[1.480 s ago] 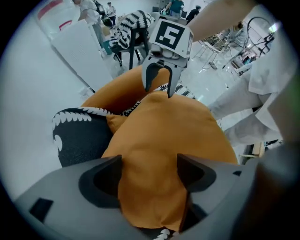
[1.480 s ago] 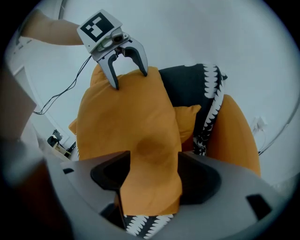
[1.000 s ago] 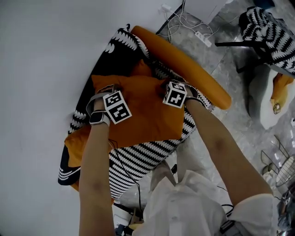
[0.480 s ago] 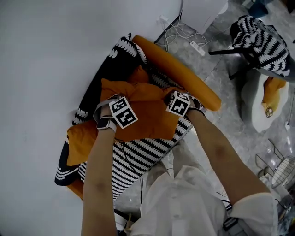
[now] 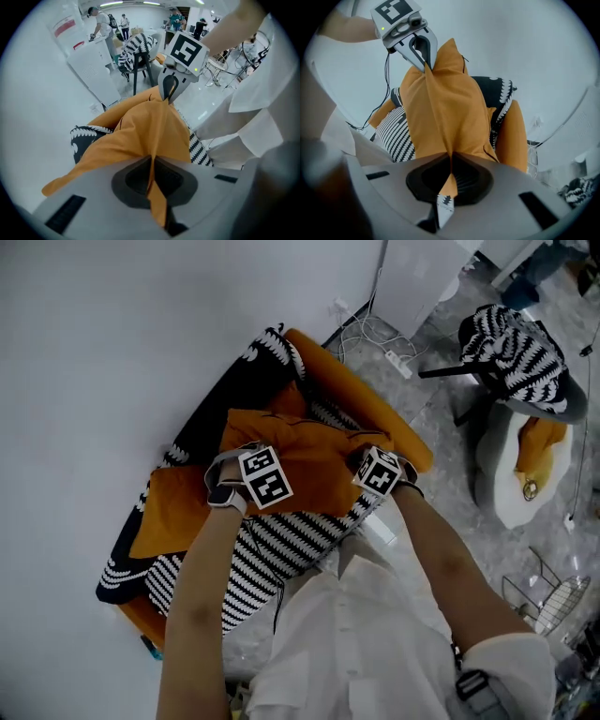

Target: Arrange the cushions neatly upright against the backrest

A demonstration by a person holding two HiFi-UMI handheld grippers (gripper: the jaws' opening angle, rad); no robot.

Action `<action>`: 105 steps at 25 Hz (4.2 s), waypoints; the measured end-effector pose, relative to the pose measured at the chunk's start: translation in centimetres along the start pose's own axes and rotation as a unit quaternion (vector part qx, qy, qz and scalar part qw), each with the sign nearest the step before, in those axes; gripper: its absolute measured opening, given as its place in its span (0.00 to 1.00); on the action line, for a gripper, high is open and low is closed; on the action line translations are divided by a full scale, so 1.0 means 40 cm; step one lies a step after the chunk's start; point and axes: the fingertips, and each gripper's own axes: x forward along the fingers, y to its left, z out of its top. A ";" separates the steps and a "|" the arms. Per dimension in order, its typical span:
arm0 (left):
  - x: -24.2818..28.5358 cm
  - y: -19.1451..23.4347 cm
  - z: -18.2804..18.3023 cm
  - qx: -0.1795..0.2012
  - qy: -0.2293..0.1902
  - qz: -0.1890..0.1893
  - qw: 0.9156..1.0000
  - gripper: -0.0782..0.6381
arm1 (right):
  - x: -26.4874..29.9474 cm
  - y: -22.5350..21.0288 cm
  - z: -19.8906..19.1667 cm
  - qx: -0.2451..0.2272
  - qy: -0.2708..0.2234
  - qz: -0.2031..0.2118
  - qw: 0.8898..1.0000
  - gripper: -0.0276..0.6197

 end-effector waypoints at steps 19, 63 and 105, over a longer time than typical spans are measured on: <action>-0.322 -0.278 -0.057 -0.178 -0.170 0.073 0.966 0.13 | -0.355 0.113 0.243 -0.195 -0.008 -0.071 0.978 0.06; -0.134 -1.229 -2.344 -0.511 -0.096 0.126 0.845 0.14 | 0.942 2.006 1.143 -0.479 0.066 0.150 0.863 0.06; -0.249 -0.857 -1.640 -0.430 -0.208 0.186 0.859 0.24 | 0.459 1.391 0.997 -0.353 -0.029 0.037 0.934 0.27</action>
